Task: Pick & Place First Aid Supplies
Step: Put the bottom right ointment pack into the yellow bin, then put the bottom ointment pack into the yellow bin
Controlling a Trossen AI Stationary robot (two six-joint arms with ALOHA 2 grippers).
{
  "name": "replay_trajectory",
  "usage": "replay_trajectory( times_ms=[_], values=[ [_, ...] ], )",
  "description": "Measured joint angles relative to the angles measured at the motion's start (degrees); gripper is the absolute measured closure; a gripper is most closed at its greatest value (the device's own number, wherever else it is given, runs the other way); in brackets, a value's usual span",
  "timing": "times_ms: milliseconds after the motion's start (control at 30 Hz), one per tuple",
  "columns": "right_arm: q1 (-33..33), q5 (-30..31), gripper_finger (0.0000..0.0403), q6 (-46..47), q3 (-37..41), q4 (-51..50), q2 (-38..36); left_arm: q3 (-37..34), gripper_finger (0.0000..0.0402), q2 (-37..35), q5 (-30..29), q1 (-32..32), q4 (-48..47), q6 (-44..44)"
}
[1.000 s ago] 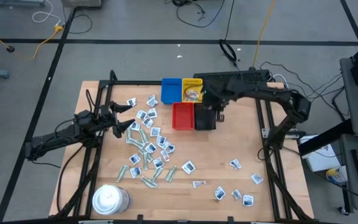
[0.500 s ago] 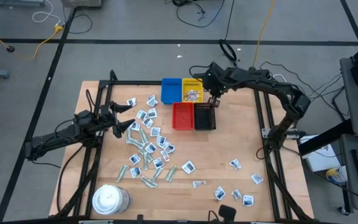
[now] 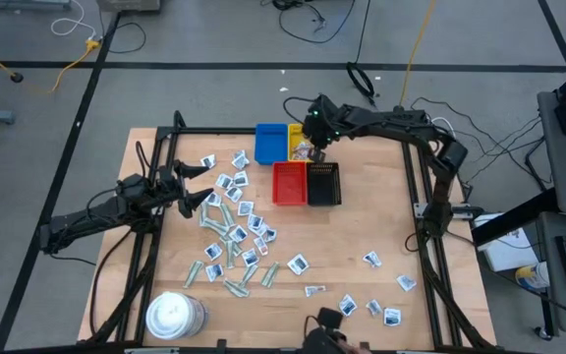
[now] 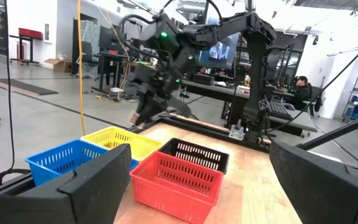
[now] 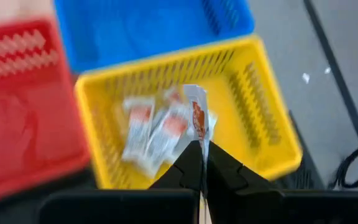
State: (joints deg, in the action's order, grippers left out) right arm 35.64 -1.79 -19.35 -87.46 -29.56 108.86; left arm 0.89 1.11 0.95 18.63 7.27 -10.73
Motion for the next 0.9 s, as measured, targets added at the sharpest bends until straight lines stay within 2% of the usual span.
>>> replay_trajectory(
  times_ms=[300,500,633,900],
  values=[
    [0.29,-3.25,0.0403,0.71,-4.82,-0.51,7.73,0.00,0.0011,0.00,0.00,-0.01,0.00,0.00],
    [-0.71,-2.94,0.0396,0.67,-4.78,-0.64,8.90,-0.01,0.0011,0.00,0.00,0.00,0.00,0.00],
    [-0.99,-2.90,0.0362,0.93,-4.78,-0.70,8.96,0.00,0.0011,0.01,0.02,0.00,0.00,-0.01],
    [-0.92,-2.79,0.0260,1.94,-4.82,-0.69,8.94,0.00,0.0011,0.00,0.07,-0.02,0.00,0.00]
  ],
)
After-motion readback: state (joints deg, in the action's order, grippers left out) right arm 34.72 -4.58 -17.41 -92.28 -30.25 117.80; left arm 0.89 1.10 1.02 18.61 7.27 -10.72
